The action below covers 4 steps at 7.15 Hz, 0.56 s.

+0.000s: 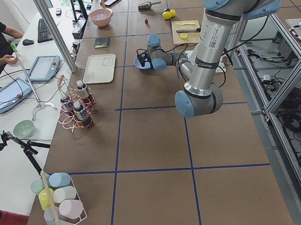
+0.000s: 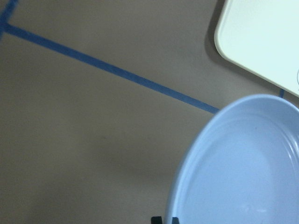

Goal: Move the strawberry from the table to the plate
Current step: 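Grasp the plate rim with the left gripper and slide it toward the table center, then release the plate and raise the left gripper away while the right arm moves in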

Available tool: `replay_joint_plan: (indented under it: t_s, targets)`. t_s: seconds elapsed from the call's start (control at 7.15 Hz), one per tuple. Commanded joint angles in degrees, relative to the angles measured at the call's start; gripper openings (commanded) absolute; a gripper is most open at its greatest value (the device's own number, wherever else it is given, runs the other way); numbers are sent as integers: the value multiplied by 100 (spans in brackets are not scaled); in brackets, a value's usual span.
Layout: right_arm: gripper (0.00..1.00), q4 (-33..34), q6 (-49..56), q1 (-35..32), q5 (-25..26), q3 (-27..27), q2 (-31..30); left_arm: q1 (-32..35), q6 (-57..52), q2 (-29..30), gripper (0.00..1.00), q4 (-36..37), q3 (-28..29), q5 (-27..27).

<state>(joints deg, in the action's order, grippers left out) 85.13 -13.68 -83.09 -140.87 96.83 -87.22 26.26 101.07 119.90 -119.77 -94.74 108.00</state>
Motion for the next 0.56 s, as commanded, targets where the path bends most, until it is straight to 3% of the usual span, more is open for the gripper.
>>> replay_joint_plan:
  t_s: [0.0, 0.28, 0.42]
  targets:
    - [100, -5, -99, 30, 6, 20, 4, 10, -69, -45, 96, -73, 0, -51]
    - [100, -14, -196, 222, 67, 90, 4, 482, -646, -125, 100, 6, -88, 211]
    - [100, -14, -292, 319, 181, 195, -5, 885, -859, -125, 100, 477, -289, 813]
